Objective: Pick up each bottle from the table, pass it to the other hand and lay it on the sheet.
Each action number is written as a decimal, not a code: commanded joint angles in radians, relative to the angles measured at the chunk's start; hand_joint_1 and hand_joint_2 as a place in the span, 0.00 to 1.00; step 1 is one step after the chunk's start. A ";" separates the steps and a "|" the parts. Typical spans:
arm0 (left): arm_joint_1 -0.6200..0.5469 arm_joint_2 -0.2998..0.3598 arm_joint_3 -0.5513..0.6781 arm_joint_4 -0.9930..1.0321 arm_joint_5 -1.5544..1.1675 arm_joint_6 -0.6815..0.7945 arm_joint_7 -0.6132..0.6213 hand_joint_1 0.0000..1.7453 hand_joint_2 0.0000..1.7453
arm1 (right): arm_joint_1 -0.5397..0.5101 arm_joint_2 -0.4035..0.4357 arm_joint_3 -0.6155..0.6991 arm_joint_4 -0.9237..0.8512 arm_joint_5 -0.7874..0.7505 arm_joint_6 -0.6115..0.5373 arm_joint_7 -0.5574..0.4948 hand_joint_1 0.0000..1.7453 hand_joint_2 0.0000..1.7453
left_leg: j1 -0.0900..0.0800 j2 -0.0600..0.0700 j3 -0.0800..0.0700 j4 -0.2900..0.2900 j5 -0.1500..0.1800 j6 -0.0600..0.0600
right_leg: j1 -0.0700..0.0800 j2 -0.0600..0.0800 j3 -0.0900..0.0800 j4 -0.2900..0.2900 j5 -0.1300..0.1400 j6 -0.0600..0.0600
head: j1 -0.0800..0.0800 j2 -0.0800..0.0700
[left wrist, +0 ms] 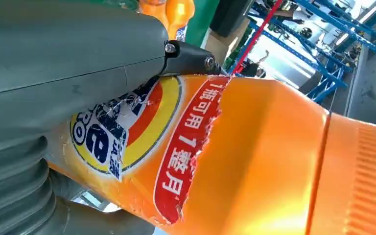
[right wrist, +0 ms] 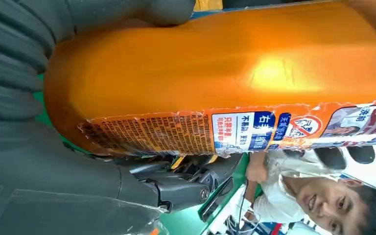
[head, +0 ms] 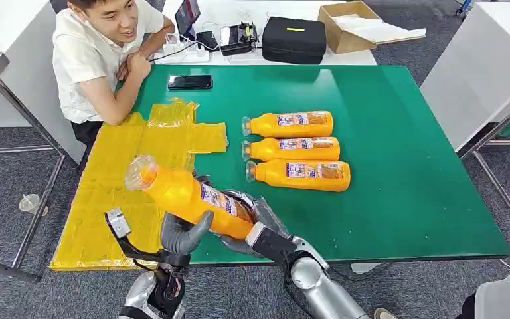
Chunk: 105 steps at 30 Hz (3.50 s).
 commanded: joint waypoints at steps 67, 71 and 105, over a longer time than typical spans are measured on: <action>-0.458 0.086 0.368 0.575 -2.004 0.642 0.476 1.00 1.00 | -0.024 0.210 -0.548 -0.118 0.211 -0.261 -0.006 0.00 1.00 | 0.000 -0.002 0.000 -0.001 0.002 -0.001 | 0.000 -0.002 0.002 0.001 0.000 -0.002 | 0.001 0.000; -0.485 0.092 0.399 0.636 -2.013 0.681 0.444 1.00 1.00 | -0.023 0.207 -0.542 -0.101 0.210 -0.261 -0.011 0.00 1.00 | 0.001 0.001 0.004 0.000 0.000 -0.001 | 0.002 0.000 0.005 0.002 -0.001 -0.005 | 0.001 0.000; -0.397 -0.004 0.443 0.434 -1.882 0.624 0.272 0.00 1.00 | -0.025 0.120 -0.462 -0.061 0.548 -0.503 0.083 0.00 1.00 | 0.000 -0.004 0.005 0.000 0.002 -0.001 | 0.001 -0.004 0.007 0.003 -0.001 -0.005 | 0.001 0.000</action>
